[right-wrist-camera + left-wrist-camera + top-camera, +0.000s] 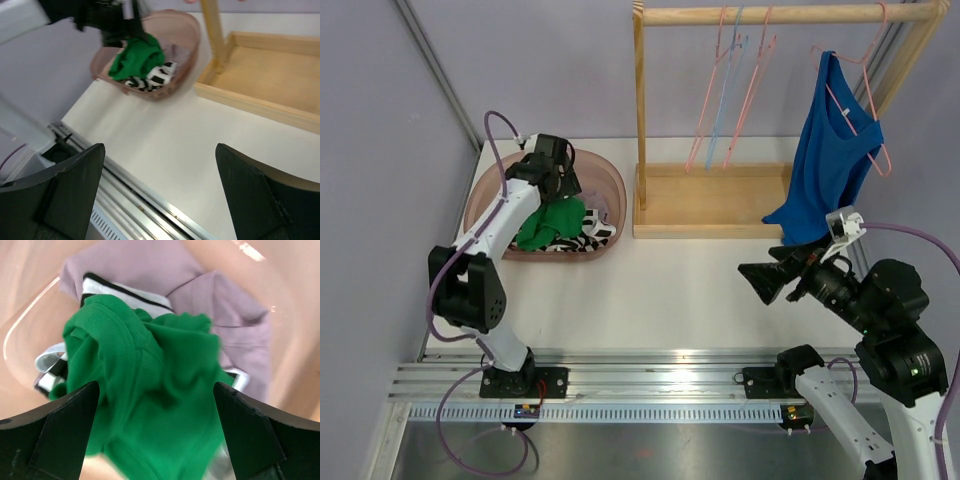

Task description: Remove the tank top from the hanger

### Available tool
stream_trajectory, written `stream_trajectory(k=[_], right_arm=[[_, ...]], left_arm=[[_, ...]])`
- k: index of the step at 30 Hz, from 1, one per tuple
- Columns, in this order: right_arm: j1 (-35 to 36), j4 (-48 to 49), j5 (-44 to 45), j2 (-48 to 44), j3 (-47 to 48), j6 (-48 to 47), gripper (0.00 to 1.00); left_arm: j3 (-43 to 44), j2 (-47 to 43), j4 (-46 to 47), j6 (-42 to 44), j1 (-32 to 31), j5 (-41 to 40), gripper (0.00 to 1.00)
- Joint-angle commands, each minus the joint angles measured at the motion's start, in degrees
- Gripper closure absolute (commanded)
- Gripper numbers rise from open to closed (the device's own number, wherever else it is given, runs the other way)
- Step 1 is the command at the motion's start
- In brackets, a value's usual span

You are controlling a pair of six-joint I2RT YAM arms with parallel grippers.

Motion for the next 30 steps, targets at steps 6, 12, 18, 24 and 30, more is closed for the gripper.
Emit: stream_trajectory(k=[6, 12, 18, 24, 30], right_arm=[[-0.2, -2.3, 30.3, 8.4, 3.2, 1.6, 0.01], [-0.2, -0.7, 38.2, 12.0, 8.4, 0.5, 0.01], [-0.2, -3.9, 44.3, 19.9, 17.8, -6.1, 0.01], [-0.2, 1.3, 46.8, 28.3, 24.6, -13.1, 0.01], [-4.6, -2.2, 50.5, 43.4, 39.4, -18.3, 0.00]], left_arm=[[4.1, -27.5, -7.9, 3.6, -5.4, -3.0, 0.01], [-8.0, -47.9, -8.9, 6.7, -8.7, 5.8, 0.01], [-20.6, -64.5, -9.7, 9.6, -8.9, 11.8, 0.01], [-30.6, -75.5, -4.4, 9.1, -8.9, 13.6, 0.01], [-35.7, -81.3, 1.5, 9.6, -8.8, 18.5, 0.01]])
